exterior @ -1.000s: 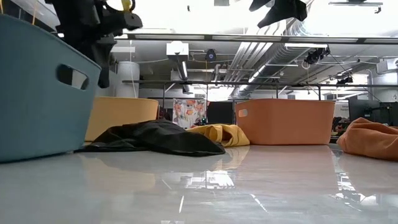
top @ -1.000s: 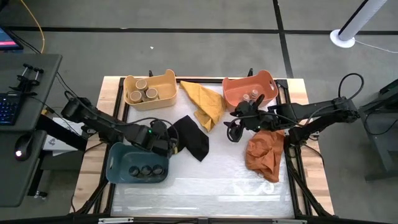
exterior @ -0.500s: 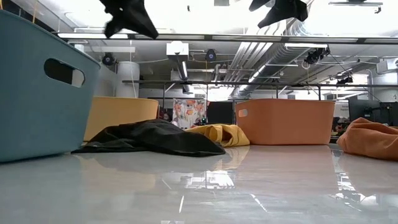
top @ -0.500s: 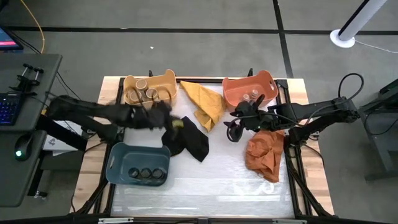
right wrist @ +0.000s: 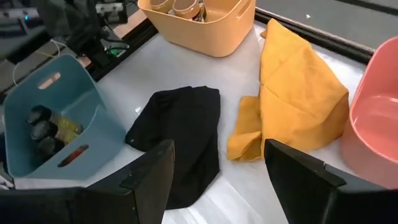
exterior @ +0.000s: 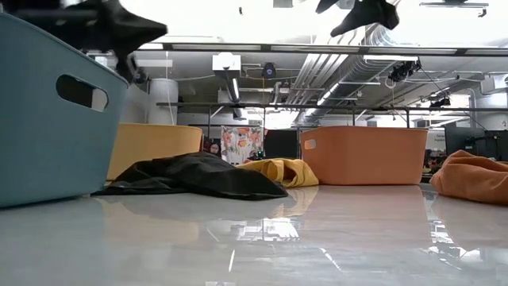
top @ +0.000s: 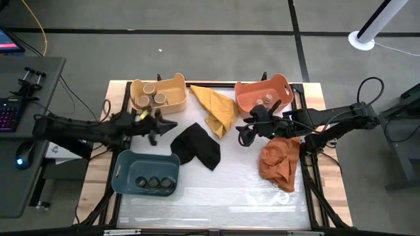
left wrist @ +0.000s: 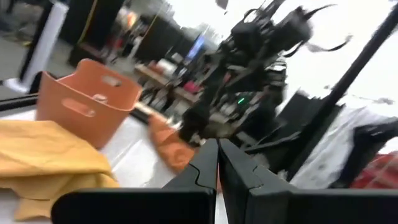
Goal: Sort spices by type
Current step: Return to Home Position
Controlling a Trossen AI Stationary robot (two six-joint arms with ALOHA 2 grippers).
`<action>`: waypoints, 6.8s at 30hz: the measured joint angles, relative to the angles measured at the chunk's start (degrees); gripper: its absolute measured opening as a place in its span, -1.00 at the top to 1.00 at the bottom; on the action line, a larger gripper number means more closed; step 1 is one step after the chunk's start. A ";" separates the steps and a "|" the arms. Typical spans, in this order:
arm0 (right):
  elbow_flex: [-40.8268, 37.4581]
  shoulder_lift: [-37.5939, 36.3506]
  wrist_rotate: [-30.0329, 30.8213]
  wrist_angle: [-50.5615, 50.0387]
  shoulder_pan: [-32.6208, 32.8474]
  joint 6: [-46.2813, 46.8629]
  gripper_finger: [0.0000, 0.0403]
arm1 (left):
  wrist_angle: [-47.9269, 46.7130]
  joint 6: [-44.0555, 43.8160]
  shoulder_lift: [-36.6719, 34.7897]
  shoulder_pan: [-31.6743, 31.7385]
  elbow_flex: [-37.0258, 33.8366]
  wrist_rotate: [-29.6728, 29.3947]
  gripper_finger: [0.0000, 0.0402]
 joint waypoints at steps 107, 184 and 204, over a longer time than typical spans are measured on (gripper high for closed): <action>-70.16 -71.89 -28.33 42.17 -12.90 -28.13 1.00 | -17.43 -1.71 -37.28 -0.86 -11.22 -1.25 1.00; -70.16 -71.58 -28.33 41.98 -12.89 -28.13 1.00 | -29.17 19.27 -37.11 -0.64 -11.27 5.20 1.00; -70.16 -71.58 -28.33 41.99 -12.89 -28.13 1.00 | -29.17 19.27 -37.11 -0.64 -11.27 5.20 1.00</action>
